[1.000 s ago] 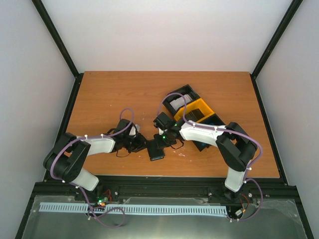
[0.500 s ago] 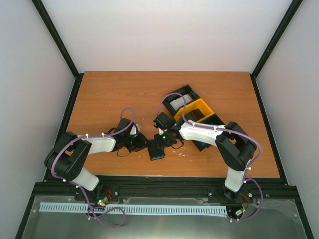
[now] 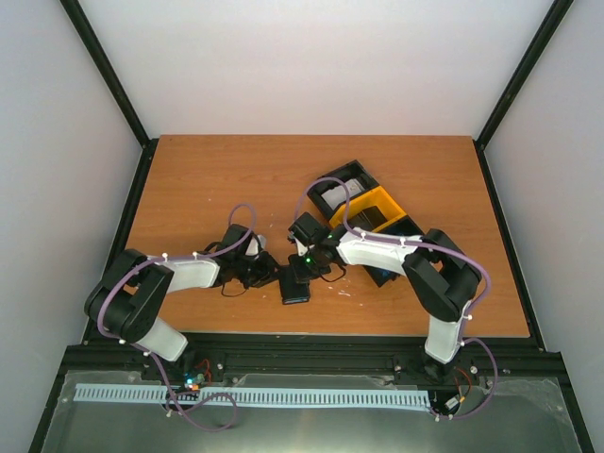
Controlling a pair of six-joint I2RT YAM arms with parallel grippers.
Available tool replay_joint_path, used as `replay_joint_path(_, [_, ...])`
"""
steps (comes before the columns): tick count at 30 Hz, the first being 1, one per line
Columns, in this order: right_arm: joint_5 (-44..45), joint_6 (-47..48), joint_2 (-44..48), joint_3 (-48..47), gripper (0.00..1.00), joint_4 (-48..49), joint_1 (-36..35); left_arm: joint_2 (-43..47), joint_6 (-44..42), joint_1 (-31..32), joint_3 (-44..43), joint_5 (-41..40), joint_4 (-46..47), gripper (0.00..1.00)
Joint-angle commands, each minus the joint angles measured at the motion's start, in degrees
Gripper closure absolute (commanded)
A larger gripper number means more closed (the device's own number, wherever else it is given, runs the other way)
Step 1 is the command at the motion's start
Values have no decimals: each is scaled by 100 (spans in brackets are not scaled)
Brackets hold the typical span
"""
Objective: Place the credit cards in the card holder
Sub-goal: Close the card holder at the center of the board.
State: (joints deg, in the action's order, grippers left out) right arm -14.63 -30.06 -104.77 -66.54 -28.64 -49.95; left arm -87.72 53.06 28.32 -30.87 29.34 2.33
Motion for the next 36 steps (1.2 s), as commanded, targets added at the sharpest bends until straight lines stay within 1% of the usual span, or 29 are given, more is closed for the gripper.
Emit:
replay_joint_path(1, [-346,-88,-190,109,92,129,-49,-162,-120,62,-60,-156,-268,74])
replay_joint_path(7, [-352,-85,-170,138,86,116,-45,-128,-120,61,-33,-160,-278,75])
replay_joint_path(13, [-451,-106,6,-42,82,160,-43,-101,-120,60,-33,-164,-285,74])
replay_joint_path(15, [-403,-141,118,-93,82,167,-42,-90,-125,60,-33,-156,-281,74])
replay_joint_path(19, [-9,-229,434,-93,84,142,-41,-65,-128,60,-24,-149,-284,74])
replay_joint_path(22, [351,-280,595,-100,87,-44,-41,-65,-133,62,-23,-142,-276,73])
replay_joint_path(25, [528,-312,588,-155,89,-351,-41,-66,-137,60,-24,-137,-262,73])
replay_joint_path(30, [513,-385,521,-50,91,-552,-41,-71,-136,62,-33,-130,-266,73])
replay_joint_path(36, [218,-471,393,25,92,-426,-41,-106,-113,60,4,-58,-256,73])
